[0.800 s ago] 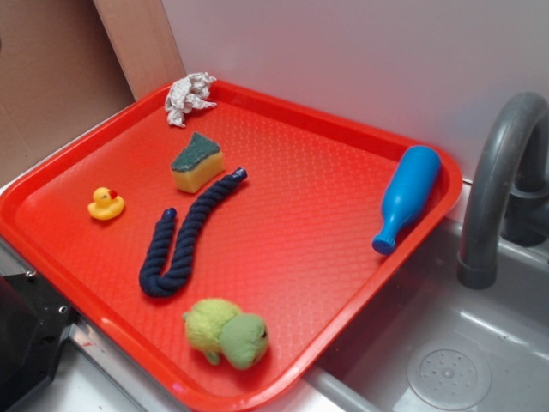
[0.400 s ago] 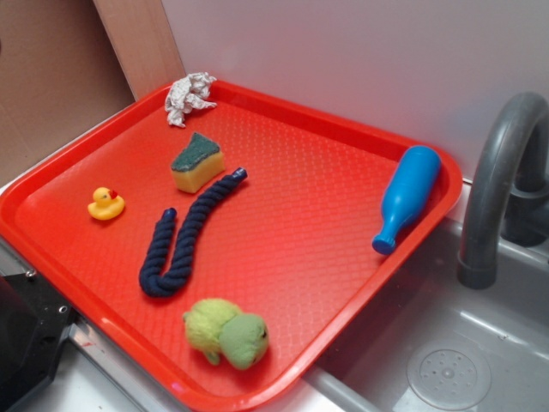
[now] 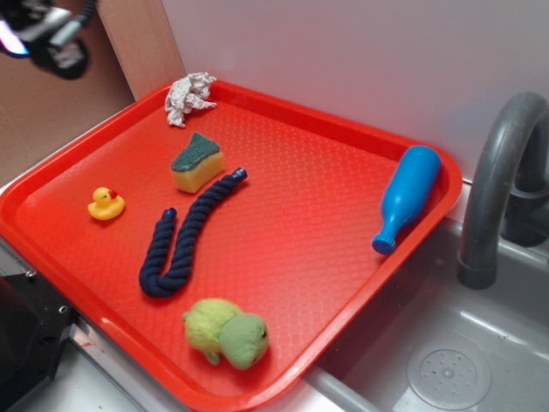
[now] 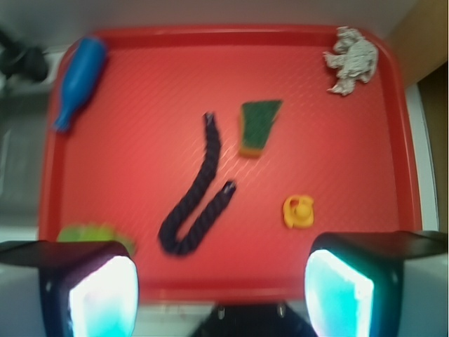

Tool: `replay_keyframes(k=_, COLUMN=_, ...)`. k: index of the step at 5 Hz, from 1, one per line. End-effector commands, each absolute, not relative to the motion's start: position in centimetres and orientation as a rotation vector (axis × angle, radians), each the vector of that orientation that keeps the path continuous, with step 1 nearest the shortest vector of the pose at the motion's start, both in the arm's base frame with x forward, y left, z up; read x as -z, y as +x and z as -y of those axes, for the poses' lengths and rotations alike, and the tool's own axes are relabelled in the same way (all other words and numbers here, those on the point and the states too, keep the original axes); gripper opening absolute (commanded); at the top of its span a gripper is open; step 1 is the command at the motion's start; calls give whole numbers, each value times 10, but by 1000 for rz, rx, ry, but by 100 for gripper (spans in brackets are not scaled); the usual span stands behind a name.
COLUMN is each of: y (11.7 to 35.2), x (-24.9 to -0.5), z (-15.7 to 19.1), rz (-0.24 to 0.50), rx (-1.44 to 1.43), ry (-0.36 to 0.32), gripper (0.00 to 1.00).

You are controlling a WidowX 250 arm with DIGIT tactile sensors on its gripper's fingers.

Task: Grab the white paper.

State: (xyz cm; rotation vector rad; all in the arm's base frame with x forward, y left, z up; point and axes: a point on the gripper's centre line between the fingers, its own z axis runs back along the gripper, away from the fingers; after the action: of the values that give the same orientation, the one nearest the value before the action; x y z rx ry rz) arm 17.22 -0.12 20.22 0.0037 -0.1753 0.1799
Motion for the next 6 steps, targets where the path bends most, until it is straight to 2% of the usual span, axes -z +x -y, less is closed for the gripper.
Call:
replay_keyframes(k=1, y=232, x=-162, z=-53, rz=394, rx=-493, ry=125, gripper=100)
replay_keyframes(k=3, y=271, x=-110, z=-103, rz=604, rx=-665, ry=279, gripper=100)
replay_keyframes(k=4, y=294, x=-92, z=-122, rz=650, rx=-719, ry=340, gripper=100)
replay_keyframes(k=5, y=314, x=-80, z=-155, rz=708, rx=-788, ry=432, gripper=100)
replay_keyframes(k=6, y=320, x=-80, z=-177, rz=742, rx=-831, ry=477, gripper=100)
